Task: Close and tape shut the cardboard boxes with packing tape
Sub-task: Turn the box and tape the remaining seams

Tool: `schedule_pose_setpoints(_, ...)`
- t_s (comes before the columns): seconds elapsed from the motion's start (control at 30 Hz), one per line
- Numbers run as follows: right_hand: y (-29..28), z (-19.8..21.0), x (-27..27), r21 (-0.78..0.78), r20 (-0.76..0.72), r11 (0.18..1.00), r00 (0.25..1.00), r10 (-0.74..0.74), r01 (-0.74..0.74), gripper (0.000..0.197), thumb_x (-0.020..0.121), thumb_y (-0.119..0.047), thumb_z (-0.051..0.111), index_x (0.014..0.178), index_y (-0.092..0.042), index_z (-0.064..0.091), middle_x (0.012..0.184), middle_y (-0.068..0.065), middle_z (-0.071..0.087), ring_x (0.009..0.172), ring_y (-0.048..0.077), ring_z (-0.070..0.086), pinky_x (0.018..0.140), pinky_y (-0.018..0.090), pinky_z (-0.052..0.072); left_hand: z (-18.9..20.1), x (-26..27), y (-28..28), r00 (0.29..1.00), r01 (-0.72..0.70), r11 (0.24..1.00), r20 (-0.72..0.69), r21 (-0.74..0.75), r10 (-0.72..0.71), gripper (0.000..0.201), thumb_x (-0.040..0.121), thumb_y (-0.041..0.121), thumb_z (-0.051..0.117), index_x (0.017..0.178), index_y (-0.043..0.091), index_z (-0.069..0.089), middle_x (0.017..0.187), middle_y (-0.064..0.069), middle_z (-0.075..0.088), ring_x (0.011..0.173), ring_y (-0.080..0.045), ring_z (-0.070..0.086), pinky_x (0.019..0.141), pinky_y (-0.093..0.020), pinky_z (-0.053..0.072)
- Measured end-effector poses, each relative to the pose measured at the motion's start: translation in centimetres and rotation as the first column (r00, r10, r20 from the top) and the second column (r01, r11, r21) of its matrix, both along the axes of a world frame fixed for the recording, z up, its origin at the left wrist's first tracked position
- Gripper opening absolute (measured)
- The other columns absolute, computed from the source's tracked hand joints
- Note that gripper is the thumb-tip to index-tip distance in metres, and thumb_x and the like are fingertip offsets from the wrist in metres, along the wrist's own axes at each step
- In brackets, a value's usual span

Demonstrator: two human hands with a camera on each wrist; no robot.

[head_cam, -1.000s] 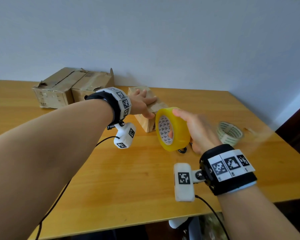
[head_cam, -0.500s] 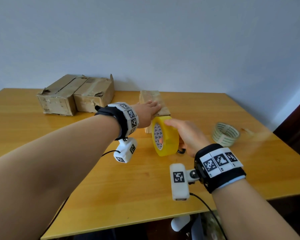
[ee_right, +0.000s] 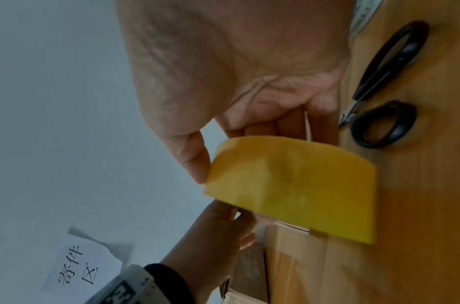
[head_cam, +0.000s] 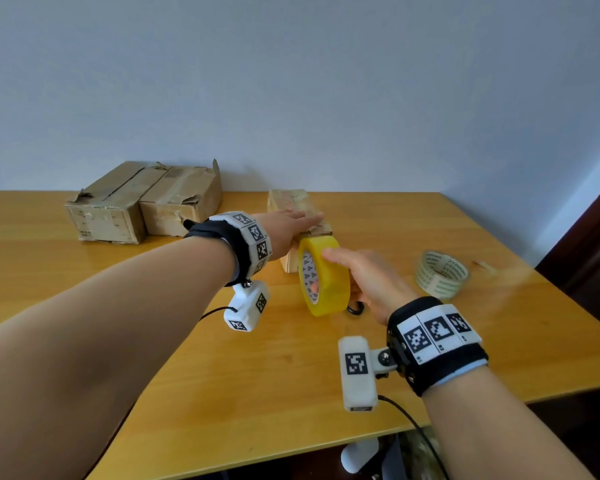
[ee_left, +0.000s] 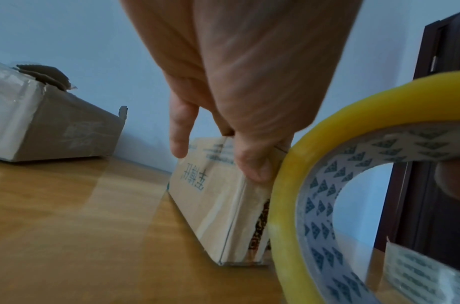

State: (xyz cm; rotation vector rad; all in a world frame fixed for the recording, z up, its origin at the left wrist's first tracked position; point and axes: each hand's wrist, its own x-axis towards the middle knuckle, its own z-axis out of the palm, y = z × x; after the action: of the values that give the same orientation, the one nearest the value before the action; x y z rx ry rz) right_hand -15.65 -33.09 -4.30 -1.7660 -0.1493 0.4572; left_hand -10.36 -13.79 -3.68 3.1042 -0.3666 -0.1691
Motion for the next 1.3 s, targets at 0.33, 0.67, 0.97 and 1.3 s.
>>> schedule_pose_setpoints(0.33, 0.8, 6.1, 1.3, 0.428, 0.240, 0.903, 0.958, -0.160, 0.044, 0.036, 0.097, -0.034, 0.062, 0.102, -0.002, 0.077, 0.109, 0.027, 0.073, 0.103, 0.043, 0.071, 0.098, 0.063, 0.053, 7.4, 0.1, 1.9, 0.993, -0.107, 0.831, -0.096, -0.547, 0.064, 0.043, 0.103, 0.022, 0.048, 0.145, 0.029, 0.040, 0.135, -0.001, 0.059, 0.119, -0.023, 0.058, 0.100, -0.044, 0.050)
schedule_pose_setpoints(0.67, 4.3, 10.2, 2.5, 0.460, 0.237, 0.887, 0.957, -0.166, 0.040, 0.039, 0.100, -0.040, 0.062, 0.105, -0.003, 0.073, 0.095, 0.018, 0.075, 0.097, 0.038, 0.072, 0.097, 0.061, 0.054, 8.0, -1.0, 2.8, 0.946, -0.257, 0.614, -0.323, -0.747, 0.004, 0.056, 0.085, 0.011, 0.063, 0.138, 0.024, 0.050, 0.135, -0.002, 0.060, 0.130, -0.023, 0.051, 0.107, -0.046, 0.039)
schedule_pose_setpoints(0.97, 5.4, 10.5, 3.2, 0.445, 0.201, 0.889, 0.955, -0.220, 0.112, 0.053, 0.101, -0.047, 0.058, 0.120, 0.002, 0.067, 0.088, 0.014, 0.077, 0.088, 0.031, 0.074, 0.088, 0.054, 0.060, 5.7, -2.1, 1.1, 0.988, -0.089, 0.567, -0.146, -0.819, -0.055, 0.101, 0.074, -0.003, 0.082, 0.149, 0.014, 0.017, 0.106, 0.016, 0.054, 0.096, -0.001, 0.058, 0.069, -0.009, 0.053)
schedule_pose_setpoints(1.3, 6.0, 11.6, 1.9, 0.434, 0.169, 0.887, 0.954, -0.249, 0.155, 0.037, 0.100, -0.040, 0.063, 0.100, -0.003, 0.068, 0.071, 0.009, 0.076, 0.070, 0.022, 0.074, 0.074, 0.040, 0.063, 5.0, -0.1, 2.3, 0.987, -0.159, 0.577, -0.128, -0.801, 0.095, 0.111, 0.063, 0.014, 0.092, 0.147, 0.025, 0.020, 0.128, -0.001, 0.055, 0.110, -0.020, 0.060, 0.081, -0.036, 0.056)
